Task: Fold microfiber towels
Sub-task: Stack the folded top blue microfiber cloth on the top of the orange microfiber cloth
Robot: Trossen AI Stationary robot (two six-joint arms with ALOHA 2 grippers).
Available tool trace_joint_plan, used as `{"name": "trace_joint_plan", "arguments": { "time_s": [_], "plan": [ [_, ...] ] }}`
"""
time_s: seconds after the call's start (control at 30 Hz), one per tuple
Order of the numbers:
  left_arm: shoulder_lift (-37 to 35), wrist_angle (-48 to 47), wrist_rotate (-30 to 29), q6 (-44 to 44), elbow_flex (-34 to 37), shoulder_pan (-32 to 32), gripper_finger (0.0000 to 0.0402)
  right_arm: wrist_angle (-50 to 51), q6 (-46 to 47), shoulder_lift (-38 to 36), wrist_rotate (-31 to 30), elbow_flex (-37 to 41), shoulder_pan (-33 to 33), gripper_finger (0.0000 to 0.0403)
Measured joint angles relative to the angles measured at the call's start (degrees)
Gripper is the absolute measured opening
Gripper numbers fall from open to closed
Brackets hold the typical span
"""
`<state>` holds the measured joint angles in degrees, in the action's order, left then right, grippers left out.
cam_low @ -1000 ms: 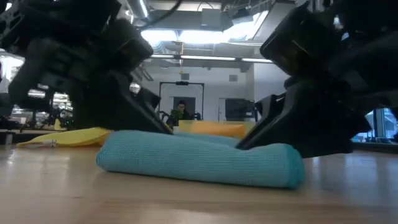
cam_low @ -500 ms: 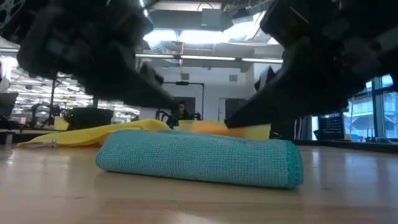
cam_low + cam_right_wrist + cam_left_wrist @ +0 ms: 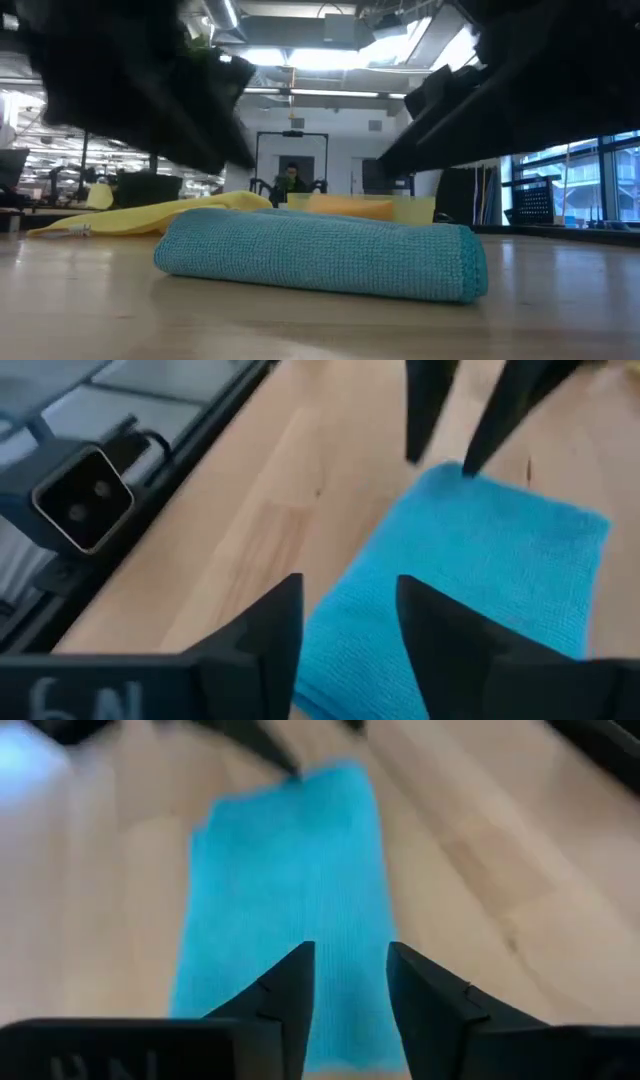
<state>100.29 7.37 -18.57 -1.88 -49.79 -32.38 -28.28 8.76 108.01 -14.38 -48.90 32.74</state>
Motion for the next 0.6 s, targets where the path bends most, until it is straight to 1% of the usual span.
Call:
{"name": "trace_joint_plan", "arguments": {
  "time_s": [0.1,0.2,0.27,0.37,0.43,0.6],
  "plan": [
    [0.2,-0.6,-0.4,-0.2,-2.7,-1.2,0.0143,4.8,0.1,0.0,0.5,-2.5,0.5,0.0201],
    [0.3,-3.7,-0.4,0.1,-3.3,-1.5,0.0170,8.3,0.2,0.0,0.5,-4.6,1.3,0.0233],
    [0.3,-4.3,-0.4,1.0,-3.2,-1.3,0.0189,10.4,0.3,0.1,0.4,-5.5,1.6,0.0246],
    [0.3,-5.0,-0.5,1.3,-2.9,-1.1,0.0212,11.4,0.1,0.1,-2.2,-6.1,1.8,0.0253],
    [1.0,-5.5,-0.5,0.8,-2.9,-1.2,0.0222,11.4,0.1,0.1,-2.5,-6.1,1.9,0.0254],
    [4.7,-6.6,-2.2,-7.1,-2.9,-2.1,0.0226,11.7,0.1,0.1,-3.0,-6.1,1.9,0.0255]
  ]
}}
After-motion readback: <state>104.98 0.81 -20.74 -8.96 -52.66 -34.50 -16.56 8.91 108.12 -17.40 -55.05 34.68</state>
